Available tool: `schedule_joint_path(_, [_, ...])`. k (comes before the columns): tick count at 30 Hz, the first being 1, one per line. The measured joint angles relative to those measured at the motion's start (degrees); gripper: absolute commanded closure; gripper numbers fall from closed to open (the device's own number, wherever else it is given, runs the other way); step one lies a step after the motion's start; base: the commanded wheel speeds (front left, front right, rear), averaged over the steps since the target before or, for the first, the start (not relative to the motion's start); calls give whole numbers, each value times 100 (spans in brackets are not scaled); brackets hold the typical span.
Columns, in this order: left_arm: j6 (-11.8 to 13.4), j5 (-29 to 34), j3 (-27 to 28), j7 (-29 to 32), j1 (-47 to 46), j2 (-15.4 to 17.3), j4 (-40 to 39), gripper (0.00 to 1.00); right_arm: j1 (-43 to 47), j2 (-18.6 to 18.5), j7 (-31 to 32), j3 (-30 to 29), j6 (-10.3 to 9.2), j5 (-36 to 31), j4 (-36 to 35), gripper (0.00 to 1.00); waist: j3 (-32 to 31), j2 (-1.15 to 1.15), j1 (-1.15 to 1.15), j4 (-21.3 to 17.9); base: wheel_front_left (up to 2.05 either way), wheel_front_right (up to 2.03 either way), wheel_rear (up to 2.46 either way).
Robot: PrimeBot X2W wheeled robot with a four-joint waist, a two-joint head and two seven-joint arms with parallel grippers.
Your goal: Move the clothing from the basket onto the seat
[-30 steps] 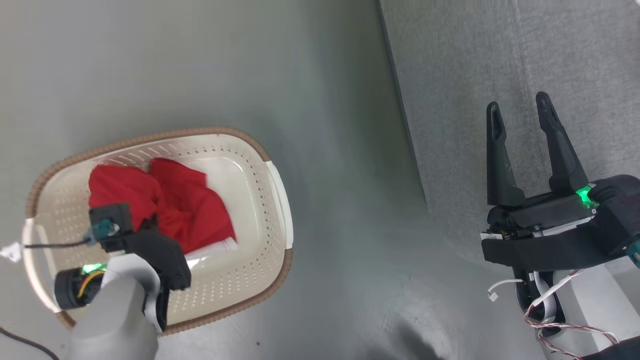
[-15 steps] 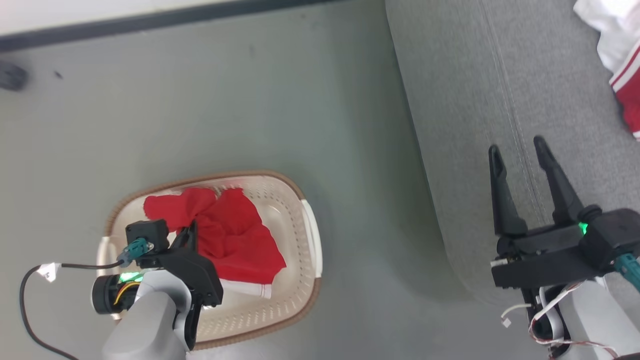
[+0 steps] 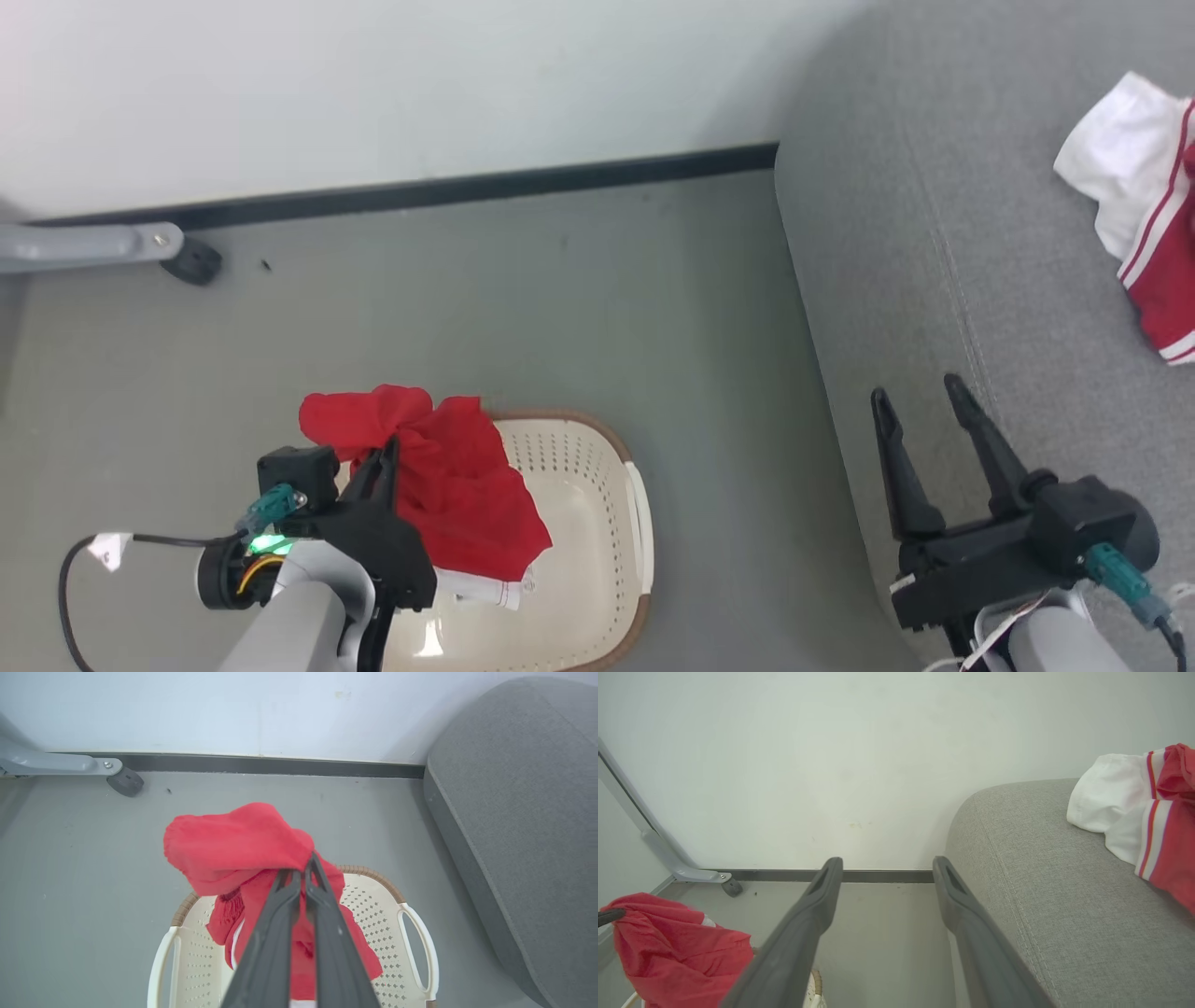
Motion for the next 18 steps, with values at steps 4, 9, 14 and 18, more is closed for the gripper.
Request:
schedule_joint_path(4, [-36, 21, -2, 0, 227, 4, -352, 100, 220, 40, 0, 34, 7, 34, 129, 0, -355, 0, 0, 95, 0, 0, 0])
schedule_joint_path(9, [-93, 130, -116, 0, 425, -23, -866, 100, 632, 34, 0, 12, 7, 83, 215, 0, -797, 0, 0, 201, 0, 0, 0])
schedule_joint_path(14, [-147, 260, -233, 0, 814, -21, -1412, 100, 795, 60, 1, 142, 49, 100, 253, 0, -1222, -1, 0, 301, 0, 0, 0])
schedule_joint_path(18, [-237, 313, -331, -1, 1144, -22, -1946, 100, 919, 105, 7, 246, 49, 99, 197, 0, -1513, 0, 0, 361, 0, 0, 0])
